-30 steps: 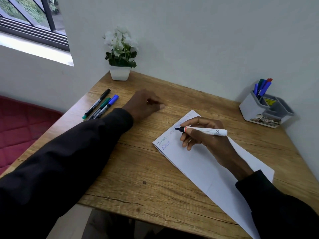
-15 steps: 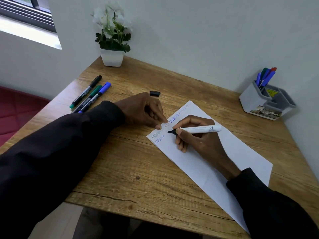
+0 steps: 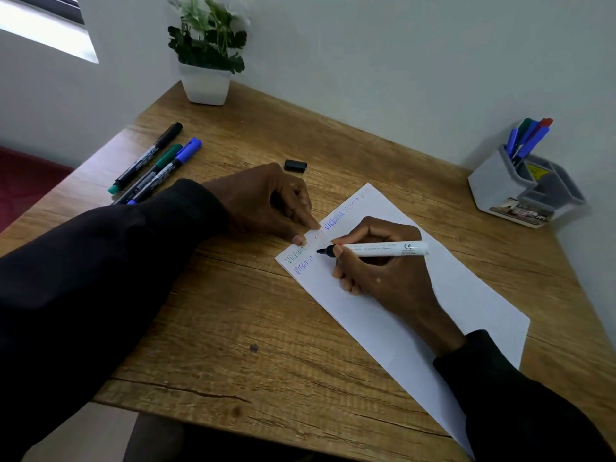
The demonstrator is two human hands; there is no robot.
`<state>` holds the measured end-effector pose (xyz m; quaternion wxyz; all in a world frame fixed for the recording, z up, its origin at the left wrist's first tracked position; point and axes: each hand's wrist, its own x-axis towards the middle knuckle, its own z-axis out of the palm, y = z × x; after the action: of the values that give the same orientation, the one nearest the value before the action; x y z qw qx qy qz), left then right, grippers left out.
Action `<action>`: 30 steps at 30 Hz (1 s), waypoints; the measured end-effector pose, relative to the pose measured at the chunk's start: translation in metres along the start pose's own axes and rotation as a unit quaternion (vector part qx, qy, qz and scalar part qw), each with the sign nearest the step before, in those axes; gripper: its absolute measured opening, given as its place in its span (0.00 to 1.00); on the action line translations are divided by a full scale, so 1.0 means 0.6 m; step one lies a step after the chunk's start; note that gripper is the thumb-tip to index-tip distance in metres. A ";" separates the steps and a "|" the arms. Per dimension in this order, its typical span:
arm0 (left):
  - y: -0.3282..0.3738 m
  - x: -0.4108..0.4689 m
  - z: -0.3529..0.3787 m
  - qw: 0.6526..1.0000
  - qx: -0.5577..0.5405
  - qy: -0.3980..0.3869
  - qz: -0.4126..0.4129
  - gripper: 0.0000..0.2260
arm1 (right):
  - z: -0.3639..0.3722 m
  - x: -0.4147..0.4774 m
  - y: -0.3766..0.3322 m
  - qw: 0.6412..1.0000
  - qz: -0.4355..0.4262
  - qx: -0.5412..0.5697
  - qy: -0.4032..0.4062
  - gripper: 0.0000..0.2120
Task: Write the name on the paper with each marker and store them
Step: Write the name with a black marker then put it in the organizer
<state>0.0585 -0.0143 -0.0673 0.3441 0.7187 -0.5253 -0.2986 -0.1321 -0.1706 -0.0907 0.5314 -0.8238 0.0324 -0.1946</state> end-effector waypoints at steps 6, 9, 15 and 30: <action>0.001 0.001 -0.003 1.000 -0.021 0.000 0.002 0.12 | 0.000 -0.001 0.004 0.999 0.026 -0.027 -0.002 0.06; 0.003 0.001 -0.003 1.000 -0.019 -0.004 0.005 0.12 | 0.001 0.002 0.003 0.999 0.029 -0.037 0.001 0.07; 0.006 0.002 -0.003 1.000 -0.019 -0.006 0.003 0.13 | 0.001 0.003 -0.005 0.999 0.021 -0.035 0.000 0.04; 0.005 -0.003 -0.002 1.000 -0.007 -0.006 0.013 0.12 | 0.005 0.001 -0.011 0.999 0.045 -0.006 0.018 0.05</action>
<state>0.0571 -0.0130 -0.0639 0.3503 0.7076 -0.5342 -0.3021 -0.1316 -0.1652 -0.0855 0.5342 -0.8208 0.0800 -0.1857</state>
